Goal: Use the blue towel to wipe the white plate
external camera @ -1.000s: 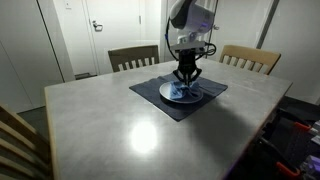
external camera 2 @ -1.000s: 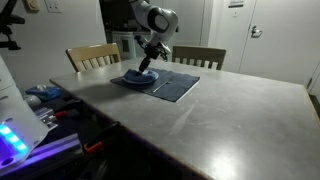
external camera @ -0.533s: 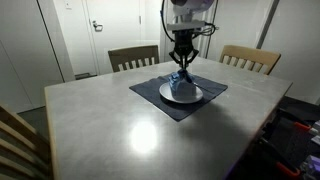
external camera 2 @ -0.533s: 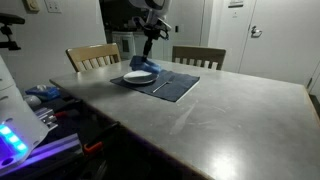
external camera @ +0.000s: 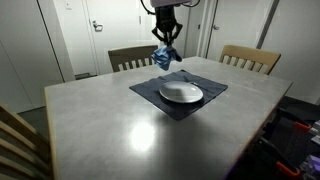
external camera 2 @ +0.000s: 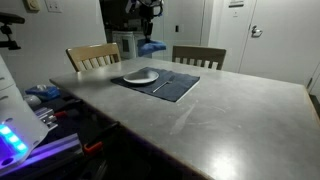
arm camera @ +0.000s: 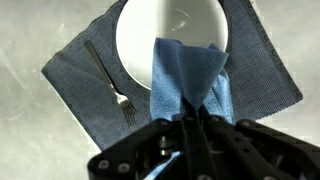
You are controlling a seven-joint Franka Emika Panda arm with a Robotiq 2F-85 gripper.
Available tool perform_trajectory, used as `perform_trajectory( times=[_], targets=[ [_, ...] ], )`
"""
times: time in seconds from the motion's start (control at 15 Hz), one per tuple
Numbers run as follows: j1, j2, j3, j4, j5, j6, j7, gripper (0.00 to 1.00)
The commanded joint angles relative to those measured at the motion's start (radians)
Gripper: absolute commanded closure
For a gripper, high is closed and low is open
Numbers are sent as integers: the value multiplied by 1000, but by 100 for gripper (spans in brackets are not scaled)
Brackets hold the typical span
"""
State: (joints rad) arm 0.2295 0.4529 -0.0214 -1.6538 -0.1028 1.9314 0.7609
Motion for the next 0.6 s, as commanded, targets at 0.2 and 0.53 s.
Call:
perform_trajectory(
  times=[0.2,0.53],
  targets=[
    [2,151,75,195,23,8,-199,99],
    [-18,249,103,269,101,69,-451,99]
  ],
)
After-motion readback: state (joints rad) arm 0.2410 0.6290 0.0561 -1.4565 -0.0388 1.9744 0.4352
